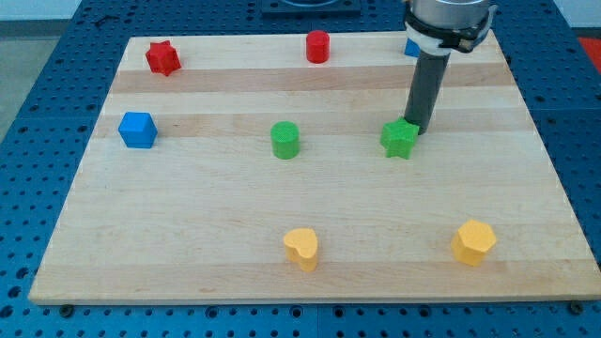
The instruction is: Push the green star to the right side of the green circle
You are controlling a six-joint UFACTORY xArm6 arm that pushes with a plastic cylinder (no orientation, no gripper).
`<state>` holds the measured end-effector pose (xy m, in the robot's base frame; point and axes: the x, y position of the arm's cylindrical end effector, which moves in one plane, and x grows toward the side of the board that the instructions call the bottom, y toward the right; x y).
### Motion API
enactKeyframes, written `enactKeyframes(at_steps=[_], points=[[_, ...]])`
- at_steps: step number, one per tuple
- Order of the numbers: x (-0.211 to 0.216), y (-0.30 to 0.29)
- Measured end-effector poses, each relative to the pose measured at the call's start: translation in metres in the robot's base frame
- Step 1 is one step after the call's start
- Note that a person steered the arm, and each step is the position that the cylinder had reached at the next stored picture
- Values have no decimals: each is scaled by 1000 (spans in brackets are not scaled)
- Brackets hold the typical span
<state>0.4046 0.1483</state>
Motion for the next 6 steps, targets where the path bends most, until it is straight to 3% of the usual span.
enactKeyframes(at_steps=[1, 5, 6], points=[[14, 56], [25, -113], [32, -109]])
